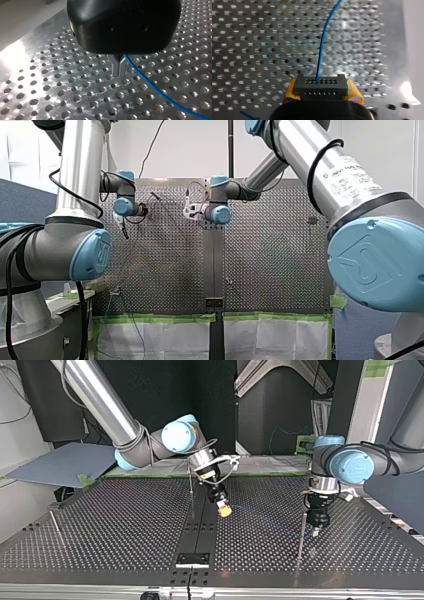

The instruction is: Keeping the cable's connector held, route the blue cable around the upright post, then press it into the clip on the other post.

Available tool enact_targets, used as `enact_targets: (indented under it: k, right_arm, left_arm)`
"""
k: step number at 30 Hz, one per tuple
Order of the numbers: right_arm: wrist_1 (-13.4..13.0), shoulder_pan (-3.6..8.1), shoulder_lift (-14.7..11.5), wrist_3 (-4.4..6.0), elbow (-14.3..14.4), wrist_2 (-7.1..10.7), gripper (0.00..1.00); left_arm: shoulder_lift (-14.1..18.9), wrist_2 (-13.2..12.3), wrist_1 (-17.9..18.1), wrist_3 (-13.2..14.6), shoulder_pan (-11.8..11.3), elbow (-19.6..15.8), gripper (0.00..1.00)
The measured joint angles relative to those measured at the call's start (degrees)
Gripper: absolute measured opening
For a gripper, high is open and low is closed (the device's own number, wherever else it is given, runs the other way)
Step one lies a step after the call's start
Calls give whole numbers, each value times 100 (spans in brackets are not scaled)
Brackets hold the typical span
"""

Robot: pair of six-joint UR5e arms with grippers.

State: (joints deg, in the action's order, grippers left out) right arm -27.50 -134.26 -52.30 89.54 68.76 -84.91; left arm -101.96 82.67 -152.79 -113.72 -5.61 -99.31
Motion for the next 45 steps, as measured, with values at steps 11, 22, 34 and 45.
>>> enact_targets:
  k: [11,22,34,45]
  right_arm:
    - [31,-22,458,-111,2,7,0]
    - [80,-25,879,-152,11,-1,0]
    - [77,11,1460,-384,79,-202,0]
    - [-19,-4,1995,-568,81,-550,0]
  left_arm:
    - [-18,232,14,-183,7,1,49]
    - [-111,-27,19,-457,21,1,75]
    - [-459,-59,42,-448,121,2,75]
    - [-468,9,47,-449,118,1,75]
